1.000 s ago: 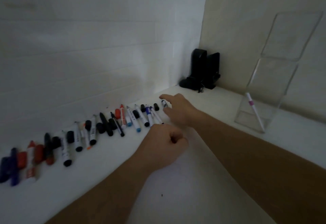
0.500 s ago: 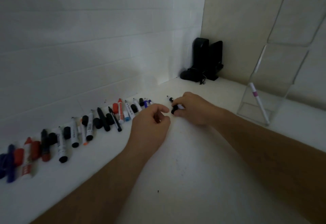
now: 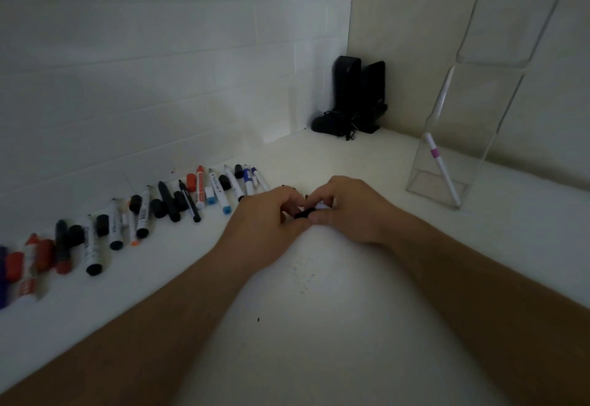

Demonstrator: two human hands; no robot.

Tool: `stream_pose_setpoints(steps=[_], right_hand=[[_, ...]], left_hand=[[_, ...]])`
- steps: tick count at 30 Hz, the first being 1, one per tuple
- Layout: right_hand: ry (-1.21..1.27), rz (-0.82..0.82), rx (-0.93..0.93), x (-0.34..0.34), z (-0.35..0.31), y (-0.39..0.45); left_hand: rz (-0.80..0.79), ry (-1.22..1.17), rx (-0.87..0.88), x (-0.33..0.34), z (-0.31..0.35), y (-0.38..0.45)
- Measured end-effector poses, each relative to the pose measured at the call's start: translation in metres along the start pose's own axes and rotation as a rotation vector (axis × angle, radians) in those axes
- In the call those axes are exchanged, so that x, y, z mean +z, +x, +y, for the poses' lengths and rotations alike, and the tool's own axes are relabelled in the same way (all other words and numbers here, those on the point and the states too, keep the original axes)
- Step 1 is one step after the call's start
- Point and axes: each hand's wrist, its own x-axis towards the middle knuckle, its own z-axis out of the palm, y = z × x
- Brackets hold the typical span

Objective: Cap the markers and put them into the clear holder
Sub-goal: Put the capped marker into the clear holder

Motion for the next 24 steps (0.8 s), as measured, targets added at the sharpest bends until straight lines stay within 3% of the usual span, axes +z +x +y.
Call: stream_pose_setpoints(steps=[3, 8, 11, 14, 19, 24], right_hand=[[0.02, 0.056, 0.048, 0.0, 0.006, 0.002], [0.272, 0.198, 0.163, -0.004, 0.004, 0.004], [0.266, 0.243, 0.171, -0.004, 0.004, 0.006], [0.168, 0.259, 0.124, -0.001, 0.003, 0.008], [0.128, 0.227, 0.074, -0.003, -0.001, 0.004], [0.203, 0.251, -0.005, -0.008, -0.003, 0.0]], left_hand=[[0.068, -0.113, -0.075, -0.003, -0.005, 0.004], [0.13, -0.715, -0.222, -0.01, -0.016, 0.007], [0.124, -0.879, -0.224, -0.009, -0.019, 0.008], [0.125, -0.934, -0.208, -0.009, -0.02, 0.008], [0.151, -0.805, -0.183, -0.009, -0.022, 0.009], [0.187, -0.764, -0.232, -0.008, -0.025, 0.011]])
